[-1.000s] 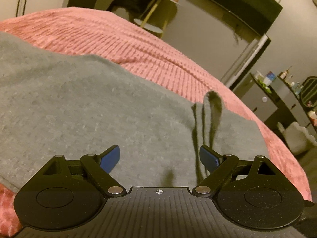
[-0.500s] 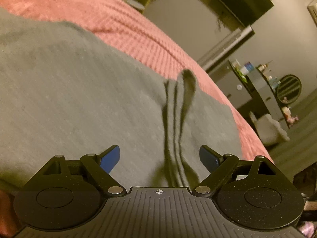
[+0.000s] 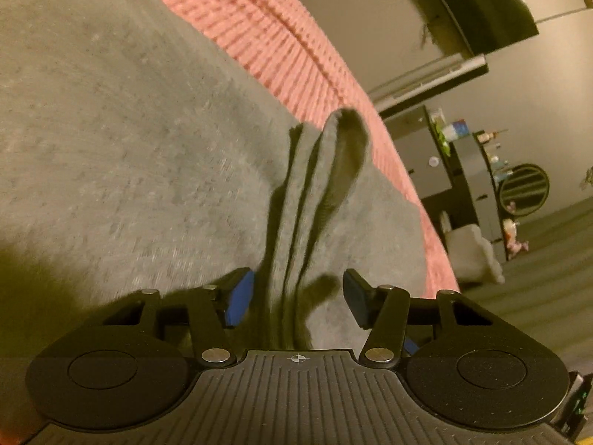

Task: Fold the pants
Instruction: 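Pinch the raised fold with the left gripper and hold it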

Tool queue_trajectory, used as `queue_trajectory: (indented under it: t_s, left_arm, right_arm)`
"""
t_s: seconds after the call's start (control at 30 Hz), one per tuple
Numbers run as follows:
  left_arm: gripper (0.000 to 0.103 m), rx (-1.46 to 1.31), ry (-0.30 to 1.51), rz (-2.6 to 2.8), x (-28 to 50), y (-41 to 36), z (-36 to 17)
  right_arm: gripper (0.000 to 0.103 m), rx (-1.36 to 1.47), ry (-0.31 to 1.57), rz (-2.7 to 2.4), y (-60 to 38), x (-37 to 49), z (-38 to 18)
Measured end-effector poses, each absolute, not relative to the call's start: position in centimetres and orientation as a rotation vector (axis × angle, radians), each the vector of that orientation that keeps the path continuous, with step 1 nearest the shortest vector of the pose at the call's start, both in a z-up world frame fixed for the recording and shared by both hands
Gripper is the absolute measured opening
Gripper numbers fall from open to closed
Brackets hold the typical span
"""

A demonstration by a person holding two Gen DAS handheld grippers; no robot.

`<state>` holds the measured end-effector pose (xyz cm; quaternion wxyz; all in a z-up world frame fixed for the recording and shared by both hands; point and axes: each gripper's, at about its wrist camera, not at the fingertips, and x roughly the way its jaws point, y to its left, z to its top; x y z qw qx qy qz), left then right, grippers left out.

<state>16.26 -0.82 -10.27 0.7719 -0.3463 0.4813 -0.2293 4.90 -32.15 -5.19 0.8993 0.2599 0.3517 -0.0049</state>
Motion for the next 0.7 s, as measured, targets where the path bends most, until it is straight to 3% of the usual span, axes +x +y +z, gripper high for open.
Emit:
queue_trajectory:
  t_s: [0.2,0.23,0.3,0.4,0.7]
  left_arm:
    - [0.06,-0.855,1.014,-0.525,17.3,-1.2,-11.6]
    - [0.056,-0.861,1.001,-0.534,17.2,-1.2,-11.6]
    - [0.028,-0.872,0.996,-0.526,17.2,-1.0,-12.0]
    - [0.018,-0.913,0.985,-0.523,17.2,-0.4,-12.5]
    - [0.015,-0.814,0.855,-0.528,15.7,1.8,-7.8]
  right_arm:
    - [0.044,0.576,0.699,0.017,-32.1,5.9,-6.7]
    - [0.044,0.574,0.694,0.022,-31.8,6.0,-6.7]
    - [0.044,0.575,0.682,0.028,-31.6,6.2,-6.7]
    - [0.044,0.591,0.662,0.046,-31.7,6.1,-6.4]
    - [0.044,0.608,0.583,0.068,-31.9,4.7,-5.1]
